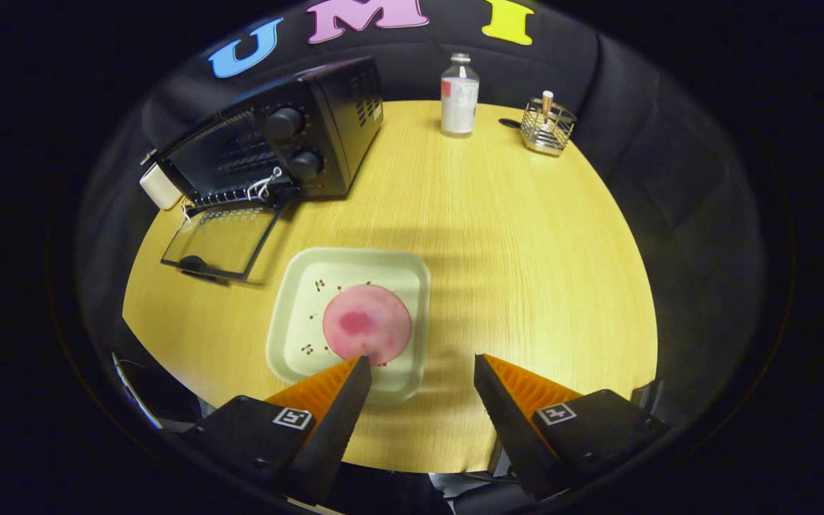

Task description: Open the toaster oven, put the food inside, and close the toaster oven door.

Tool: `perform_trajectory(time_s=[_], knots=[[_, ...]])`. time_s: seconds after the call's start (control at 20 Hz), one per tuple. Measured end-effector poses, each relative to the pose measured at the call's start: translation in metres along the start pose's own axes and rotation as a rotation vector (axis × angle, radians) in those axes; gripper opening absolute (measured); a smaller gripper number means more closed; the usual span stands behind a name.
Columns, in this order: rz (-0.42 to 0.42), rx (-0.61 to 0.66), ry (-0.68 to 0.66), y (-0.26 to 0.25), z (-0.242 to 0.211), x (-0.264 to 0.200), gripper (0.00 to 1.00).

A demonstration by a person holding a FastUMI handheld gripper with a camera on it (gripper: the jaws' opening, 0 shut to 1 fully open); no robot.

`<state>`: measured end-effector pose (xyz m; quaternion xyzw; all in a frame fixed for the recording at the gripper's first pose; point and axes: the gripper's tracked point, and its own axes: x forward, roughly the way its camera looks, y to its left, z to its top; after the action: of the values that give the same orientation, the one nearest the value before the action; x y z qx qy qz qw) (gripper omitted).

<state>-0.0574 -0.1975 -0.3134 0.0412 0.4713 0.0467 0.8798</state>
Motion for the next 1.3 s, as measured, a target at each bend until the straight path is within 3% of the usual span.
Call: perform_trajectory(time_s=[0.3,0.5,0.7,0.75,0.85,1.1,1.3], knots=[[0.019,0.013,0.054,-0.008,-0.003,0.020,0.87],[0.029,-0.003,0.084,-0.001,-0.004,0.032,0.75],[0.064,-0.007,0.101,0.010,-0.003,0.034,0.55],[0.067,-0.009,0.104,0.010,-0.002,0.033,0.44],[0.079,-0.005,0.106,0.009,-0.002,0.035,0.41],[0.133,0.027,0.117,0.010,0.001,0.039,0.18],[0.193,0.070,0.108,0.019,-0.003,0.034,0.06]])
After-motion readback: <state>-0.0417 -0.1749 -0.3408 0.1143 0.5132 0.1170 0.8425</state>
